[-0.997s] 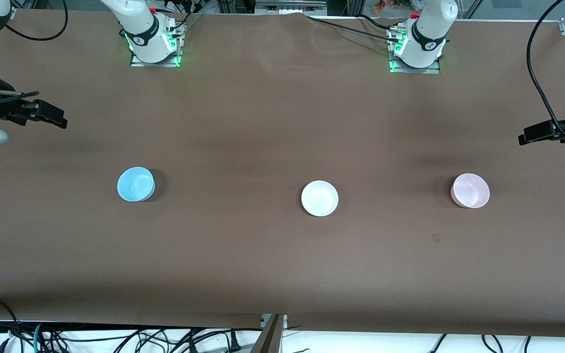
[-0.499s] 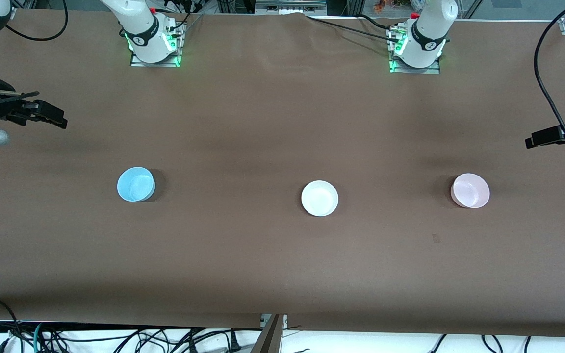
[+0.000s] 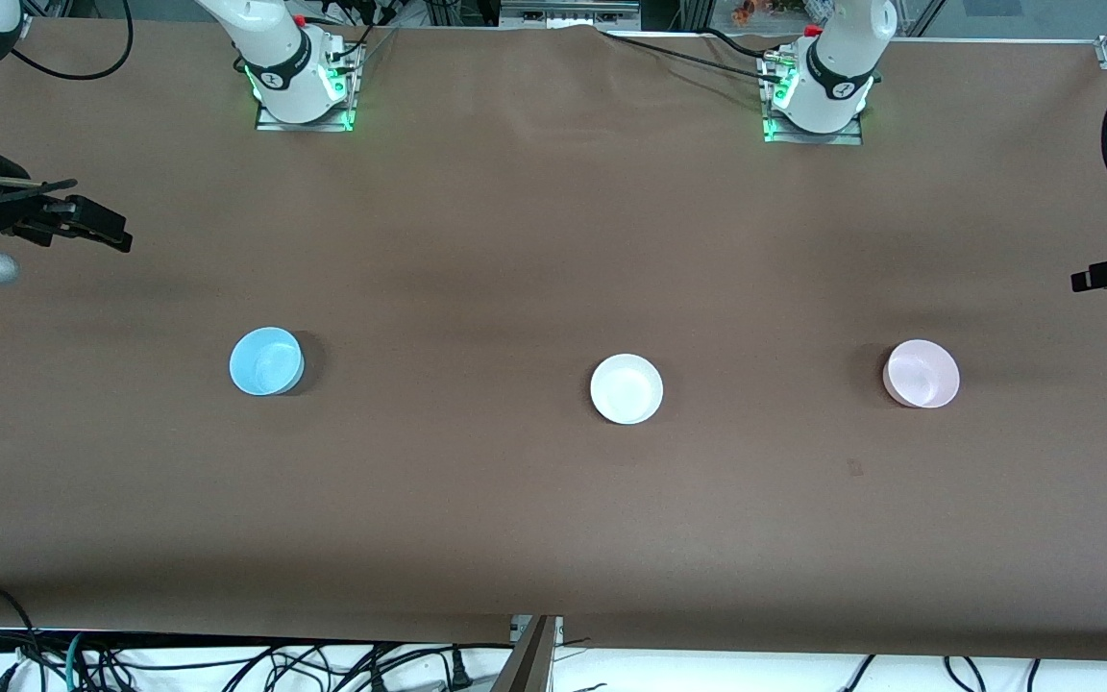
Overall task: Stack pink and blue bowls on white bowl
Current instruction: 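Move the left gripper toward the pink bowl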
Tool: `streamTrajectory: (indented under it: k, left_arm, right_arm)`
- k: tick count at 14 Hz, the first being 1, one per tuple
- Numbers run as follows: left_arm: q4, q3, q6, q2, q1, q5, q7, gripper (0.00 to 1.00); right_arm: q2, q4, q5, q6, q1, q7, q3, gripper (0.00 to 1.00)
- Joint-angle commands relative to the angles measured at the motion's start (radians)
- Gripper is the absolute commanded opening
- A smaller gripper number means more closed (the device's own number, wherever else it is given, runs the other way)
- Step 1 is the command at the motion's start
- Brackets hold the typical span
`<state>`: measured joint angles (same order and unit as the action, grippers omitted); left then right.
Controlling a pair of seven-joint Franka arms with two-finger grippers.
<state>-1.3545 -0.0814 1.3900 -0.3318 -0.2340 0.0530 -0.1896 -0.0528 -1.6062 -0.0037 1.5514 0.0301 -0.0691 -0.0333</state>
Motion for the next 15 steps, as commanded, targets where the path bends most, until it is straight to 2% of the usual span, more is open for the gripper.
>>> streamTrajectory:
  k: [1, 4, 9, 13, 15]
  left_arm:
    - [0.006, 0.0, 0.071, -0.062, -0.065, 0.001, -0.059, 1.0]
    - [0.003, 0.002, 0.243, -0.163, -0.108, 0.021, -0.169, 1.0]
    - [-0.02, 0.0, 0.459, -0.317, -0.105, 0.137, -0.171, 1.0]
    - [-0.19, 0.0, 0.775, -0.348, -0.071, 0.185, -0.169, 1.0]
    - [-0.221, 0.0, 0.808, -0.357, -0.056, 0.232, -0.171, 1.0]
  right_arm:
    - [-0.012, 0.029, 0.008, -0.022, 0.004, 0.006, -0.002, 0.99]
    - [-0.012, 0.029, 0.008, -0.022, 0.004, 0.003, -0.002, 0.99]
    - [-0.021, 0.031, 0.028, -0.017, 0.016, 0.008, 0.0, 0.99]
    - [-0.03, 0.037, 0.031, -0.019, 0.016, 0.021, -0.002, 0.99]
    - [-0.024, 0.039, 0.022, -0.02, 0.007, 0.043, -0.008, 0.99]
